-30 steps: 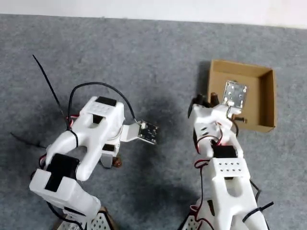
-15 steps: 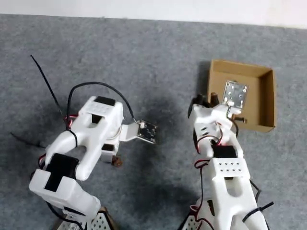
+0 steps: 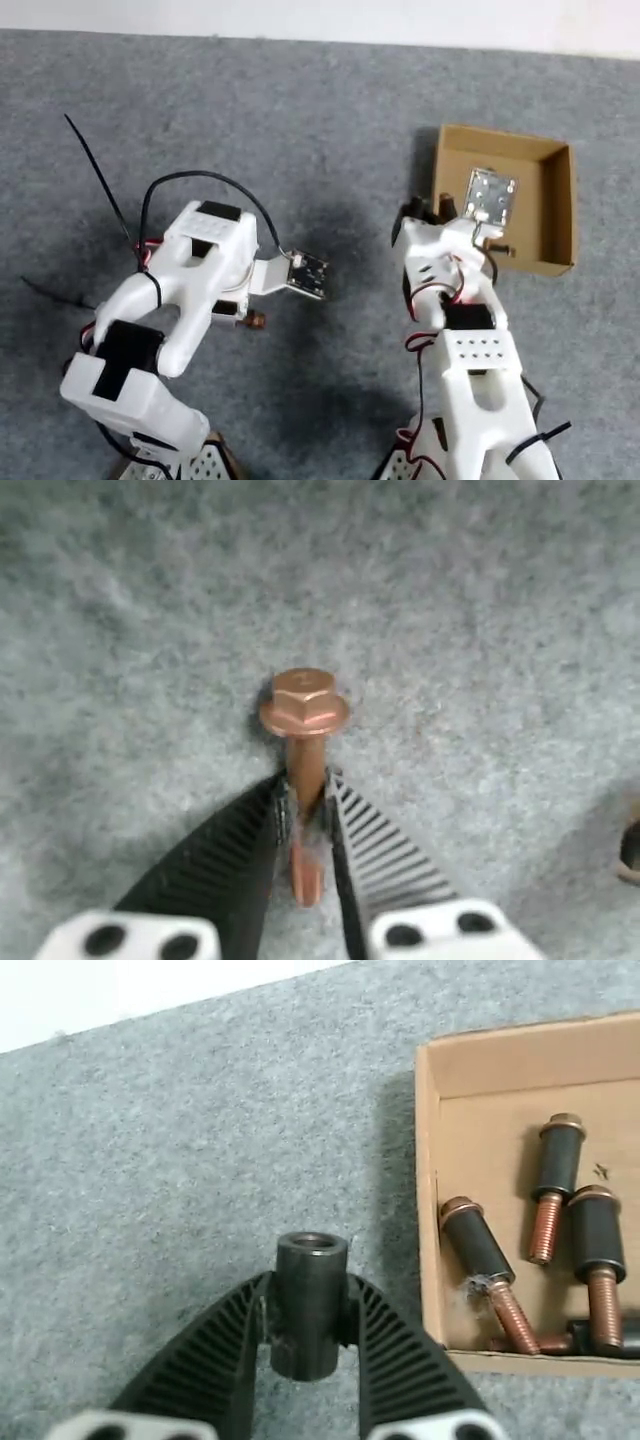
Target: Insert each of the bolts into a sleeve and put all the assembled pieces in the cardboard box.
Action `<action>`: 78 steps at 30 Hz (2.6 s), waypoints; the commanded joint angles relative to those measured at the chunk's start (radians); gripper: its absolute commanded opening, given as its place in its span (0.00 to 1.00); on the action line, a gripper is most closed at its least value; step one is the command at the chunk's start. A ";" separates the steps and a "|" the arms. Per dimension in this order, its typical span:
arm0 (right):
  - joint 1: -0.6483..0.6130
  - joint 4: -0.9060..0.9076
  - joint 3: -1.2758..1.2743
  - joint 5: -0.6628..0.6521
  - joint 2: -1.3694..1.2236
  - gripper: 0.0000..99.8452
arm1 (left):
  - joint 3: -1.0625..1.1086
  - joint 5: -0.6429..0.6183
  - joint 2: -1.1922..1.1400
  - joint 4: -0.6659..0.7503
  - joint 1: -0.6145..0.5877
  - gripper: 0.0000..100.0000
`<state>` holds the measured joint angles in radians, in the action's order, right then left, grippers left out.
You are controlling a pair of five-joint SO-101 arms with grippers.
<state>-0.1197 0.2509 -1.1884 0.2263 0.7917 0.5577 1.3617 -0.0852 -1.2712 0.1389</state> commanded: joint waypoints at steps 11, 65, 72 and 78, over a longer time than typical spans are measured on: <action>0.010 -0.033 0.012 -0.008 0.025 0.01 | -0.214 -0.163 0.111 0.002 -0.015 0.01; -0.077 -0.248 -0.051 -0.002 0.036 0.01 | 0.857 -1.071 1.914 0.494 -0.199 0.01; -0.076 -0.246 -0.051 -0.002 0.036 0.01 | 0.886 -1.218 1.914 0.542 -0.199 0.01; -0.076 -0.252 -0.085 -0.002 0.059 0.01 | 0.892 -1.355 1.911 0.681 -0.194 0.04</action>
<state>-0.1887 0.0238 -1.2712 0.2263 0.7994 1.4523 0.0790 1.8113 -0.6805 -0.0621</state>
